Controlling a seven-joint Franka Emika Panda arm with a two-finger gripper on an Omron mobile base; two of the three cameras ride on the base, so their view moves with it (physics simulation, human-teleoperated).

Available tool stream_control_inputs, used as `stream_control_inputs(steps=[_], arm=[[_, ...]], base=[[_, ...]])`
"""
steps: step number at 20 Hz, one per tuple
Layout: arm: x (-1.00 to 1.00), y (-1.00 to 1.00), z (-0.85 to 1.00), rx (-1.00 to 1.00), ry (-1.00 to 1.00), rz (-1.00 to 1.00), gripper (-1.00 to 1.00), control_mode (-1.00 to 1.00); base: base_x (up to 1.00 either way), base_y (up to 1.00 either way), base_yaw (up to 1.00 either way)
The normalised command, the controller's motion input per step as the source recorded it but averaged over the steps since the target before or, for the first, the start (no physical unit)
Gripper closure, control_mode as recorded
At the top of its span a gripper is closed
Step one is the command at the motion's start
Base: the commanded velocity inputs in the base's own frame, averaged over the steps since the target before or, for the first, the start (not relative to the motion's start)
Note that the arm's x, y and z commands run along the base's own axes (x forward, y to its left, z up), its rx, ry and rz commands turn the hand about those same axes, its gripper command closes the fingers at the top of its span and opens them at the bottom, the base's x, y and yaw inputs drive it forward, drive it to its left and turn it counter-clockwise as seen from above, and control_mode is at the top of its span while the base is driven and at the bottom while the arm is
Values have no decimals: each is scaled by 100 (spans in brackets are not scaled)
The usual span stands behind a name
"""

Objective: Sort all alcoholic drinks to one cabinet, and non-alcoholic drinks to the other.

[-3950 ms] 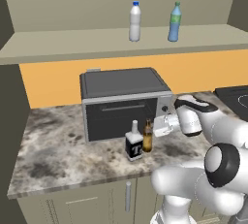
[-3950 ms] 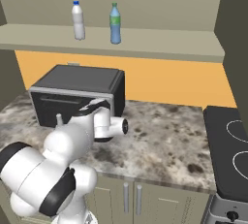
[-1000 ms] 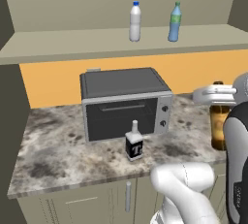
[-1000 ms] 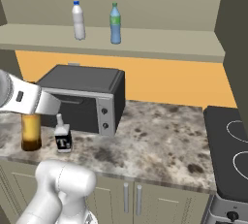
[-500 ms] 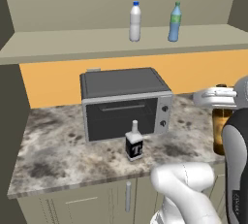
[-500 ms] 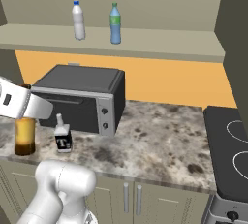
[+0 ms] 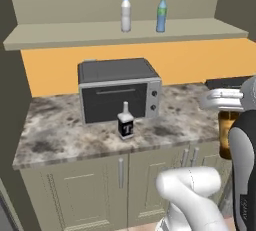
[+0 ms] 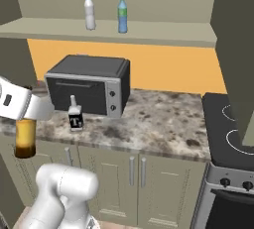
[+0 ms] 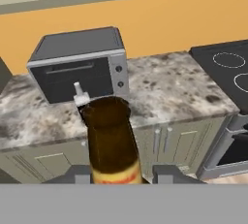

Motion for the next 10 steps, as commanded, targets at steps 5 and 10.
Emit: stream_control_inputs(steps=[5, 10], arm=[[0, 0, 0, 0, 0, 0, 100, 100], [0, 0, 0, 0, 0, 0, 100, 100]], base=[[-81, -33, 0], [-69, -27, -1]])
